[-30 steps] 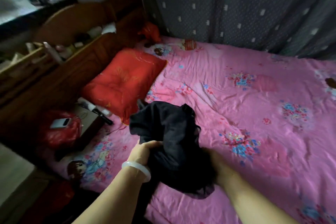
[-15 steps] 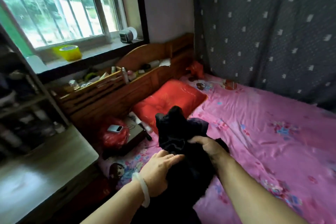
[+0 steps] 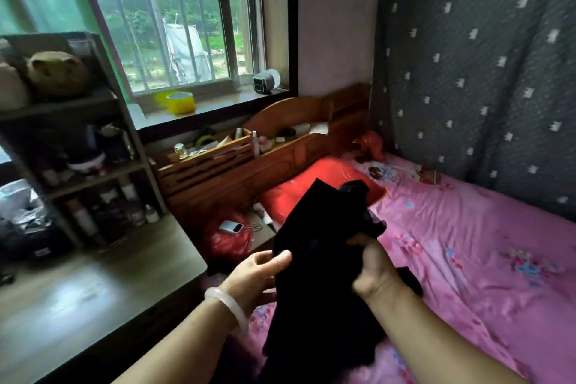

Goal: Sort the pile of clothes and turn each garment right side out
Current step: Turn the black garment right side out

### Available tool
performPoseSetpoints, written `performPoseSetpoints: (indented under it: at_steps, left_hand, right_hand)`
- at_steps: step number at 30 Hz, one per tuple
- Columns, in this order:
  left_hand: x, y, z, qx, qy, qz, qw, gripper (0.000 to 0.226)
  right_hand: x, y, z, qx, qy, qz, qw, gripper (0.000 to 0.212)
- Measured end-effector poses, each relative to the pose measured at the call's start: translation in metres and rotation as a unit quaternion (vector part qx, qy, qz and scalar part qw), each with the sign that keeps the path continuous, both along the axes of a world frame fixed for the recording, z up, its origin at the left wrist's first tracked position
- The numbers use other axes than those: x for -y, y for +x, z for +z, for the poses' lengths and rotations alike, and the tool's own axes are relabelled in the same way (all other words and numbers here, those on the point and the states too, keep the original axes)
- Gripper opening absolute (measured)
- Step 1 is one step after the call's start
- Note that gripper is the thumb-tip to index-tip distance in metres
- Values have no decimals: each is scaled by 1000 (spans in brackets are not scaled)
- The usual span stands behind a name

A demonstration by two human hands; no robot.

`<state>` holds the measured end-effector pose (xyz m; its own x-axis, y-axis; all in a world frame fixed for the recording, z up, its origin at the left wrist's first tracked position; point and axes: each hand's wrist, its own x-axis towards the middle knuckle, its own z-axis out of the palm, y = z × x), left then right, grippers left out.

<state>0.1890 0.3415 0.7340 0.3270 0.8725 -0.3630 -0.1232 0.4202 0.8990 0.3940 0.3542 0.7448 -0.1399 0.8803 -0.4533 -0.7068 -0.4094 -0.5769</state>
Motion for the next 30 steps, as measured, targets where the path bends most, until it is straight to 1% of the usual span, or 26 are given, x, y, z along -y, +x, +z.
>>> performPoseSetpoints:
  at_steps: [1,2,3,4,5,6,7,8,9,10,11,12,14,15,16,17,18,19,20,22,24,25,26,27,28,30]
  left_hand:
    - [2,4,1,-71,44,5,996,26]
    - [3,6,2,-120,75,29,989,29]
    - [2,7,4,-156,103,46,981,23]
    - [4,5,10,-171,130,57,975,17]
    - [2,2,13,-191,167,69,965,21]
    - [1,-4,17,-221,204,74,951,24]
    - [1,-8,21,-266,241,65,931,22]
    - [-1,-11,26,-325,278,47,903,19]
    - [11,-17,30,-383,308,38,870,18]
    - [14,-16,35,-422,335,24,842,18]
    - [14,-14,38,-439,355,11,825,20]
    - [20,-13,41,-454,364,1,813,24]
    - [19,-11,50,-471,372,-13,799,28]
    - [17,-10,52,-482,372,-26,793,29]
    - [15,-11,54,-491,369,-32,789,29]
    - [14,-13,57,-495,366,-29,788,29]
    - [14,-17,59,-493,361,-18,791,29]
    - [14,-21,61,-491,356,-7,795,30]
    - [14,-27,63,-485,350,1,801,32]
    - [19,-39,68,-465,342,6,817,37]
    - [25,-46,74,-449,343,10,825,40]
    - [26,-48,78,-446,343,23,826,39]
    - [29,-51,81,-453,341,43,823,37]
    - [30,-56,84,-474,343,64,808,33]
    - [30,-62,86,-508,344,77,786,29]
    - [34,-76,88,-592,325,82,733,29]
  right_hand:
    - [1,-4,-2,8,-7,5,1000,25]
    - [3,-9,-2,19,-12,16,1000,25]
    - [4,-10,-3,33,-17,26,999,23]
    - [4,-9,-4,53,-24,30,998,21]
    - [3,-7,-5,87,-19,30,996,18]
    - [2,-4,-7,141,7,22,990,17]
    - [0,1,-9,223,48,7,973,26]
    - [-4,5,-9,318,101,8,943,48]
    - [2,3,-7,403,145,38,903,76]
    - [3,6,-1,460,183,61,867,102]
    - [2,8,5,495,234,86,832,117]
    - [9,3,18,507,296,130,799,119]
    - [14,-12,44,534,373,237,721,110]
    - [15,-20,54,564,393,266,676,100]
    - [16,-29,61,599,411,265,634,85]
    - [16,-36,66,634,418,254,599,63]
    - [13,-40,66,655,419,244,579,40]
    - [11,-41,67,674,414,236,564,23]
    - [10,-41,67,685,410,234,555,18]
    - [11,-44,67,673,425,268,543,23]
    - [17,-58,66,654,434,314,534,43]
    - [19,-65,63,651,435,318,534,47]
    - [20,-74,62,656,439,304,535,43]
    - [19,-81,63,666,444,269,535,38]
    - [15,-84,68,677,446,227,540,35]
    - [7,-90,81,684,451,166,549,38]
